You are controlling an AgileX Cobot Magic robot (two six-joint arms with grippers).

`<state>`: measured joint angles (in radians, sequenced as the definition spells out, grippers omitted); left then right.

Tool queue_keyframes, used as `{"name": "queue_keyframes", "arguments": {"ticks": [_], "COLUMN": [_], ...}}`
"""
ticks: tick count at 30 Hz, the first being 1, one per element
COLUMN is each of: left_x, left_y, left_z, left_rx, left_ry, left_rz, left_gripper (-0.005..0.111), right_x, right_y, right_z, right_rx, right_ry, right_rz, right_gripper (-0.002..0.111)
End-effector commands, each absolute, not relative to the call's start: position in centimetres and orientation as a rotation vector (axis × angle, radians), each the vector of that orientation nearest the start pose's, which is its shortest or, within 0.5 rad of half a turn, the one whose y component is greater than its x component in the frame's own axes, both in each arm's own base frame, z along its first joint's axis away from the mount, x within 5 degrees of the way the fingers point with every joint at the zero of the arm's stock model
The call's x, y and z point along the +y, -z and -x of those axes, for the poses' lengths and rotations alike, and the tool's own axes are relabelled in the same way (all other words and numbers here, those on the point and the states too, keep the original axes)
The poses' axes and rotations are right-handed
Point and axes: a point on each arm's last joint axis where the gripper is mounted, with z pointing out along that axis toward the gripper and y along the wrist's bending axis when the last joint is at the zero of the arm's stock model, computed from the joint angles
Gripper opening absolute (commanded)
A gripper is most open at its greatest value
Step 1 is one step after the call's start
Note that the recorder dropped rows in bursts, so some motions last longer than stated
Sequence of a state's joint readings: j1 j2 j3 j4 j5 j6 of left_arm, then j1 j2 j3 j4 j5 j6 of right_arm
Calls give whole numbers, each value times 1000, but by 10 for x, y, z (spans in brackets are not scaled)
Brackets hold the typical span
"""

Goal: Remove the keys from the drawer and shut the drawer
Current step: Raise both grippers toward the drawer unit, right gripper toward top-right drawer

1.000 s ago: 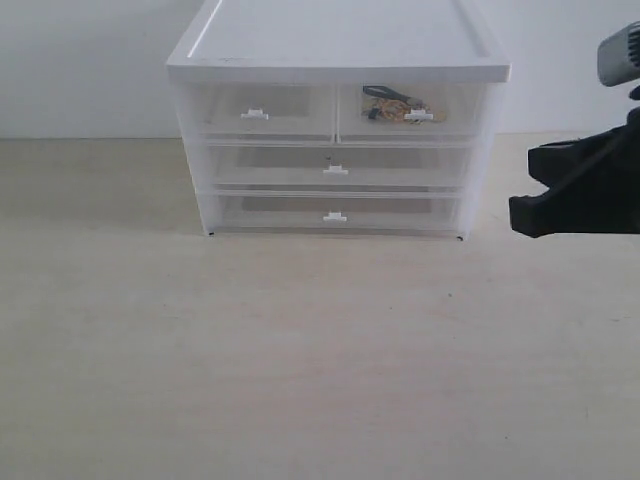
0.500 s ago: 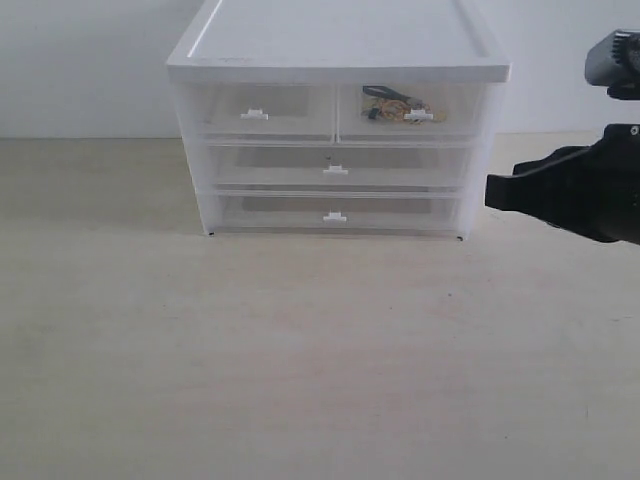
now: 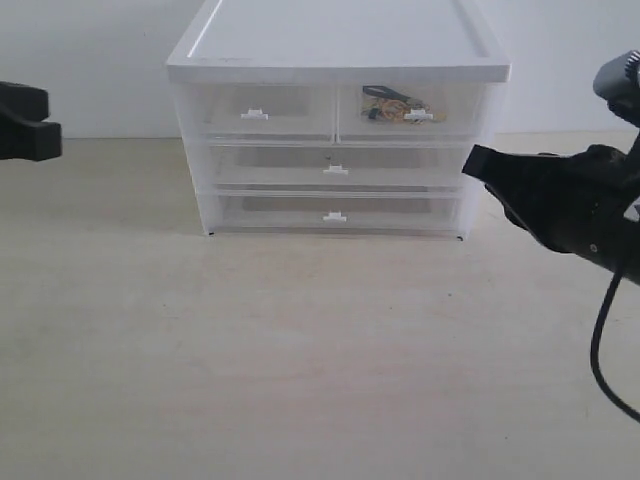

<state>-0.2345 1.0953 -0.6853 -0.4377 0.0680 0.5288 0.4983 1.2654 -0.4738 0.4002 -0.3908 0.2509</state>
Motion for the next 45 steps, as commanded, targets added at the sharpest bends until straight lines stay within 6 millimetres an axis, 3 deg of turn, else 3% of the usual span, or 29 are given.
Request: {"name": "queue_keyframes", "arguments": {"ticks": [1,8,14,20,24,28,35,38,45], "left_x": [-77,-88,-92,-110,-124,-126,-126,-127,-133], "left_y": [-301,-297,-288,-282,-285,-287,-288,-284,-252], "left_z": [-249,-268,-280,-282,-278,-277,-280,-282,-298], "left_rx": [1911,1894,1923,1872,1807,1792,1766,1749,1817], "left_ry": [99,62,60,29,32,32,8,-34,-61], "left_rz": [-465,-535,-547,-655,-695,-694,-690,-734,-772], "left_gripper": [4,4,4,4,4,4,4,4,4], "right_x": [107,86,90,94,113,130,146,154,171], "right_y": [-219,-195,-202,-212,-208,-188,-131,-119,-136], "right_z": [-201,-169,-168,-182,-198,-214,-242,-252,-277], "right_rx": [1786,1595,1532,1466,1530,1559,1641,1640,1588], "right_ry": [-825,-1131,-1260,-1225,-1250,-1255,-1266,-1291,-1242], "right_rz": [-410,-760,-763,-783,-723,-661,-926,-993,-791], "right_gripper": [0,0,0,0,0,0,0,0,0]}}
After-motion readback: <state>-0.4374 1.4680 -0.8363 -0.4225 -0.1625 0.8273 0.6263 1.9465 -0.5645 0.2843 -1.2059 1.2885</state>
